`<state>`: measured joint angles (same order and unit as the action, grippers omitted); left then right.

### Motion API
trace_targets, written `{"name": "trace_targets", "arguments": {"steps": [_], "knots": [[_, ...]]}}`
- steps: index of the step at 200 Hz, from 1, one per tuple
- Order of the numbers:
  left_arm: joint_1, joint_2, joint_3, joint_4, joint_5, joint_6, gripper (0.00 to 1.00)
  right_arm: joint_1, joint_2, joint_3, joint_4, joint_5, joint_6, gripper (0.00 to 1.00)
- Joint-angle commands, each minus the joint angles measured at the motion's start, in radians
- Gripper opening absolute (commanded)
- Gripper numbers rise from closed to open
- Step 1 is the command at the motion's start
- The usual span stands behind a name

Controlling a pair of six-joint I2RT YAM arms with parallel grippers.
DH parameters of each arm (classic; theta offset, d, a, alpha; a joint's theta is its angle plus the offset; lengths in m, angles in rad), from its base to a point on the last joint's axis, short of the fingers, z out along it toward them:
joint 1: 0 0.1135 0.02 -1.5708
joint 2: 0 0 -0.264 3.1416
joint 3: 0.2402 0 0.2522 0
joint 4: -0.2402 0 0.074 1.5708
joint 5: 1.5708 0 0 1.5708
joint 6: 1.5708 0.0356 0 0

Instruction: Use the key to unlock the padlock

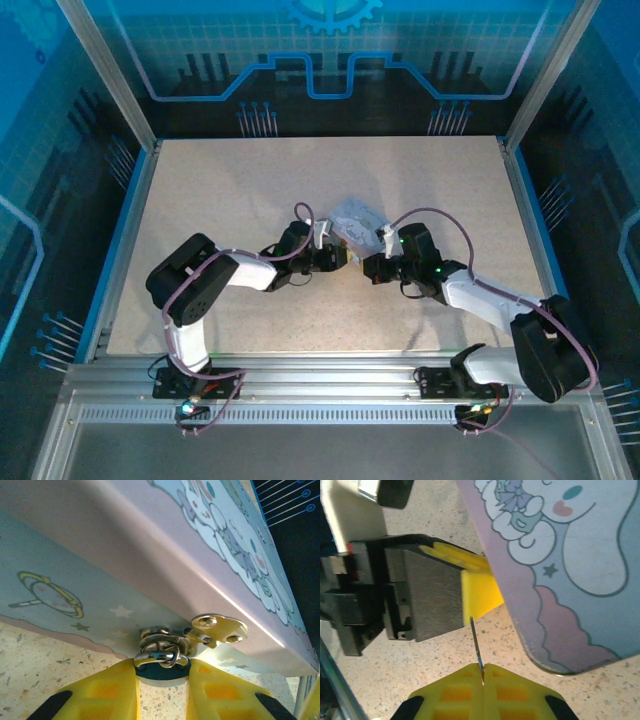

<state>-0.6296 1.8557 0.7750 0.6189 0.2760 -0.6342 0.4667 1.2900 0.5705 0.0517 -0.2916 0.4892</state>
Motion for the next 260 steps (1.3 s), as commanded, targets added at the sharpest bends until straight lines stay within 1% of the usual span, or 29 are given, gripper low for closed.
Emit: {"name": "trace_targets", "arguments": {"steps": [1, 51, 74, 104, 128, 151, 169, 227, 260], "knots": [[-0.005, -0.043, -0.004, 0.006, -0.009, 0.002, 0.24, -0.033, 0.024, 0.041, -0.033, 0.031, -0.047, 0.00], [-0.012, -0.060, 0.007, -0.011, -0.002, -0.011, 0.24, -0.084, 0.072, 0.088, -0.013, 0.035, -0.133, 0.00], [-0.013, -0.071, 0.011, -0.023, -0.003, -0.015, 0.24, -0.088, 0.066, 0.079, 0.008, 0.006, -0.163, 0.00], [-0.016, -0.084, 0.013, -0.028, -0.006, -0.039, 0.24, -0.079, -0.009, -0.001, 0.047, -0.038, -0.176, 0.00], [-0.016, -0.092, 0.021, -0.037, -0.007, -0.074, 0.24, -0.042, -0.091, -0.085, 0.057, -0.004, -0.182, 0.00], [-0.016, -0.102, 0.030, -0.056, 0.000, -0.099, 0.24, -0.009, -0.113, -0.145, 0.081, 0.033, -0.176, 0.00], [-0.016, -0.109, 0.037, -0.072, 0.004, -0.099, 0.25, 0.024, -0.089, -0.150, 0.091, 0.062, -0.179, 0.00], [-0.016, -0.119, 0.049, -0.105, 0.009, -0.123, 0.25, 0.109, 0.075, -0.079, 0.158, 0.152, -0.185, 0.00], [-0.016, -0.116, 0.055, -0.110, 0.021, -0.143, 0.24, 0.121, 0.125, -0.066, 0.211, 0.185, -0.183, 0.00]]}}
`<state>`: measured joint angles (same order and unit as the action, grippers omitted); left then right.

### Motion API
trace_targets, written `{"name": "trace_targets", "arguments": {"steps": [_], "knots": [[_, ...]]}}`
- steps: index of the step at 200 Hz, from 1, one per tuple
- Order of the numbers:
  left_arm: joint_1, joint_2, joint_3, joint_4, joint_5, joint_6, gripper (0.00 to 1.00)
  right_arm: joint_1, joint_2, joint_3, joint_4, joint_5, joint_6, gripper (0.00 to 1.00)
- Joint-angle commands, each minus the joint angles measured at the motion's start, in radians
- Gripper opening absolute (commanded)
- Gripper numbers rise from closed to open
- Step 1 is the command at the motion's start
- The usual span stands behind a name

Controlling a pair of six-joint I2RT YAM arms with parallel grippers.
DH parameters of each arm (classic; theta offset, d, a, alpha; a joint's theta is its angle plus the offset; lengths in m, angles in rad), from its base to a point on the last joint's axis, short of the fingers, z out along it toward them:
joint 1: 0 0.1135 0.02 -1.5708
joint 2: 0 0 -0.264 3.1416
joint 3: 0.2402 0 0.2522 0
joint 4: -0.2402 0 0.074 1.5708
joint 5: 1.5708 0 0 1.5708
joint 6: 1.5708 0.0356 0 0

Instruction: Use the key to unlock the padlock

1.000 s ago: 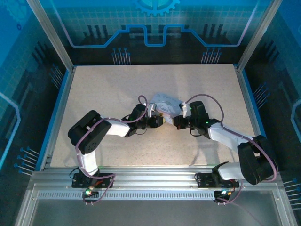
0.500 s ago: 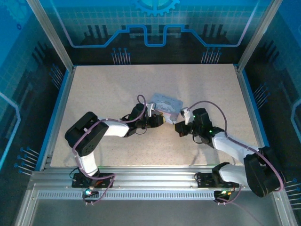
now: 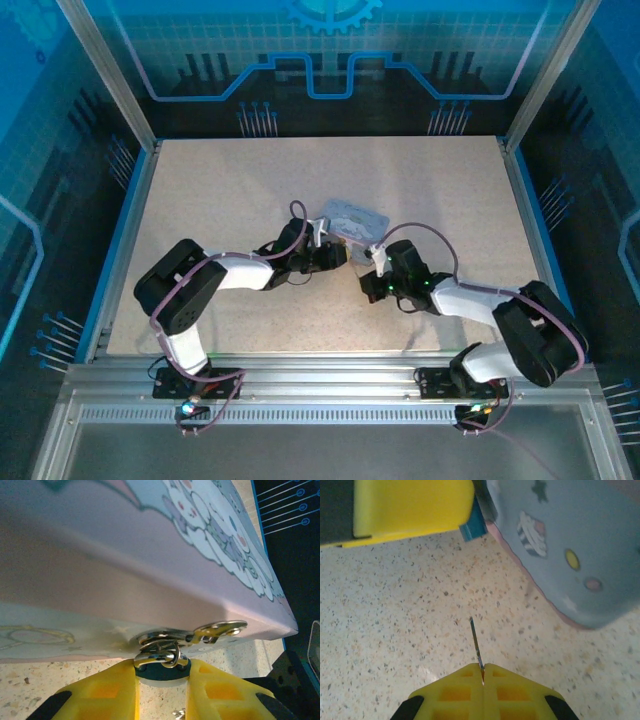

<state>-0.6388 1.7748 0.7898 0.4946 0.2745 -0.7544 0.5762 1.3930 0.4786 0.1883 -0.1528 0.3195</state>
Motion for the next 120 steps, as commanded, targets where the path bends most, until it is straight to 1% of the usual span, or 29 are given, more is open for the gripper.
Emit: {"name": "trace_targets", "arguments": {"steps": [1, 48, 53, 120], "knots": [[-0.006, -0.035, 0.040, 0.015, 0.024, -0.022, 0.24, 0.012, 0.023, 0.026, 0.076, 0.047, -0.012, 0.00], [-0.006, -0.038, 0.044, 0.002, 0.028, -0.032, 0.24, 0.014, 0.049, 0.038, 0.076, 0.070, -0.029, 0.00], [-0.006, -0.039, 0.043, 0.001, 0.028, -0.031, 0.24, 0.014, 0.050, 0.038, 0.105, 0.071, -0.030, 0.00], [-0.006, -0.047, 0.043, -0.010, 0.026, -0.028, 0.24, 0.013, 0.078, 0.058, 0.137, 0.060, -0.037, 0.00]]}}
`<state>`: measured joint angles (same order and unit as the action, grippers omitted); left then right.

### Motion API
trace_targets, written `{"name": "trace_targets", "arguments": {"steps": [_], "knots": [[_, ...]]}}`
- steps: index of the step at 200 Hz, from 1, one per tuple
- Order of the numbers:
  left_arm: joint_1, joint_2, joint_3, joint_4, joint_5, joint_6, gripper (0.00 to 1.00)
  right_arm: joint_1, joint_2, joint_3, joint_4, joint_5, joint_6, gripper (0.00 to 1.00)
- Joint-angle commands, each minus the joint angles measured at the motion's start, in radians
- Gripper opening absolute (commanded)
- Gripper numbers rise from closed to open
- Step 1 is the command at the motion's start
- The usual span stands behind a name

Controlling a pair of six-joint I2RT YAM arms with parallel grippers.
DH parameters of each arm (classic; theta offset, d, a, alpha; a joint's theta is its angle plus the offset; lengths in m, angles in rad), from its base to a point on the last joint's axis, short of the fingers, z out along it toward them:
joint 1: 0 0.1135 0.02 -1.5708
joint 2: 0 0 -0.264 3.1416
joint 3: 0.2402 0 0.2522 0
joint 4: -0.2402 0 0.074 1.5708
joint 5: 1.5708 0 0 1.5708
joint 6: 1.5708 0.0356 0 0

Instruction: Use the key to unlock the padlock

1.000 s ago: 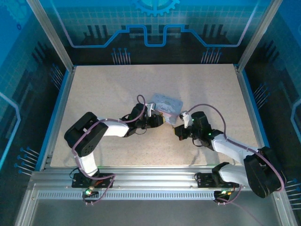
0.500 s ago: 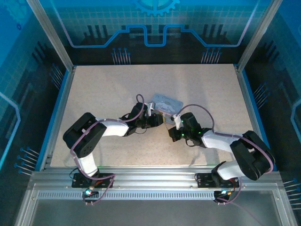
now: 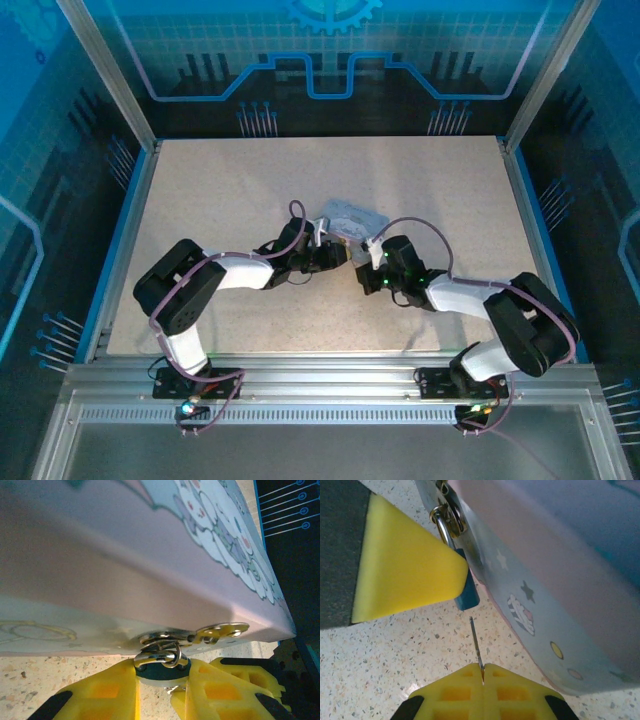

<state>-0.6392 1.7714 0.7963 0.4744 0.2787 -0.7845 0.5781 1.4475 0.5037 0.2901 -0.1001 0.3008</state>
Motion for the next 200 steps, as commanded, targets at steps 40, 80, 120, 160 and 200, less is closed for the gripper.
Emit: {"name": "trace_targets", "arguments": {"steps": [40, 80, 120, 160, 200], "knots": [[-0.006, -0.046, 0.036, 0.009, 0.022, 0.002, 0.24, 0.012, 0.037, 0.044, 0.043, 0.005, -0.019, 0.00], [-0.006, -0.046, 0.036, 0.007, 0.024, 0.000, 0.24, 0.012, 0.043, 0.047, 0.051, 0.000, -0.016, 0.00], [-0.008, -0.045, 0.037, 0.004, 0.024, 0.000, 0.23, 0.012, 0.047, 0.049, 0.069, -0.008, -0.011, 0.00], [-0.008, -0.044, 0.039, 0.004, 0.027, -0.004, 0.23, 0.009, 0.044, 0.039, 0.107, -0.009, 0.004, 0.00], [-0.008, -0.044, 0.042, 0.004, 0.035, -0.020, 0.23, 0.006, 0.046, 0.016, 0.183, -0.020, 0.027, 0.00]]}}
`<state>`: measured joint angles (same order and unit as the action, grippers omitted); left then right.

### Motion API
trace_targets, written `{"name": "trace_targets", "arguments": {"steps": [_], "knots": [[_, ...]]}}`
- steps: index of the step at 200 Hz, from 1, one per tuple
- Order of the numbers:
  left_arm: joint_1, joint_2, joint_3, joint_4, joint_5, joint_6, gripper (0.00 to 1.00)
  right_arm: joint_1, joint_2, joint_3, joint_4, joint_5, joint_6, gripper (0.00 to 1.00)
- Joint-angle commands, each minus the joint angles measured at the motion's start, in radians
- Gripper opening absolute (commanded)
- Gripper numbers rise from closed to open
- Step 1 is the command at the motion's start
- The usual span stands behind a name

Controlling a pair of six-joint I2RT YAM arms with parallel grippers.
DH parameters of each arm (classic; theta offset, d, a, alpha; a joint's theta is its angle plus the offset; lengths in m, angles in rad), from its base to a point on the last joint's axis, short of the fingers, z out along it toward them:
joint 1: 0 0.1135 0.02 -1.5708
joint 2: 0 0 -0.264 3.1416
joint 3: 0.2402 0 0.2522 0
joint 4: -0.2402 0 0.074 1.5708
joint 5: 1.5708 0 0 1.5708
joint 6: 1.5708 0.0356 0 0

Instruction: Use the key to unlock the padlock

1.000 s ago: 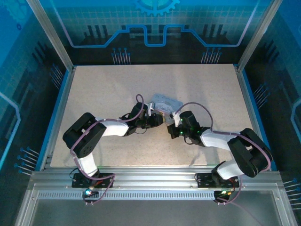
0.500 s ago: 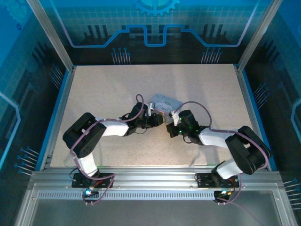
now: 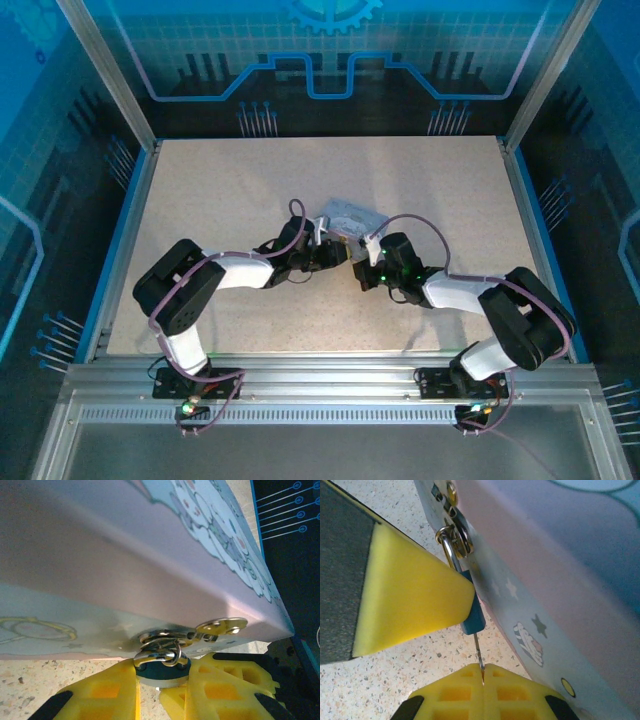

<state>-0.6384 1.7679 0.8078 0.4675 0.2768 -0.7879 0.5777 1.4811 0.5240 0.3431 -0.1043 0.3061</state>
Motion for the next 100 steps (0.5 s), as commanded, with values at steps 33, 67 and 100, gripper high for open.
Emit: {"name": "trace_targets", "arguments": {"steps": [33, 67, 100], "knots": [[-0.009, -0.042, 0.032, 0.011, 0.041, -0.030, 0.23, -0.012, 0.016, -0.037, 0.222, -0.025, 0.040, 0.00], [-0.009, -0.038, 0.030, 0.008, 0.047, -0.032, 0.23, -0.033, 0.018, -0.045, 0.274, -0.050, 0.035, 0.00], [-0.011, -0.036, 0.031, 0.013, 0.050, -0.041, 0.23, -0.047, 0.029, -0.045, 0.314, -0.067, 0.031, 0.00]]}}
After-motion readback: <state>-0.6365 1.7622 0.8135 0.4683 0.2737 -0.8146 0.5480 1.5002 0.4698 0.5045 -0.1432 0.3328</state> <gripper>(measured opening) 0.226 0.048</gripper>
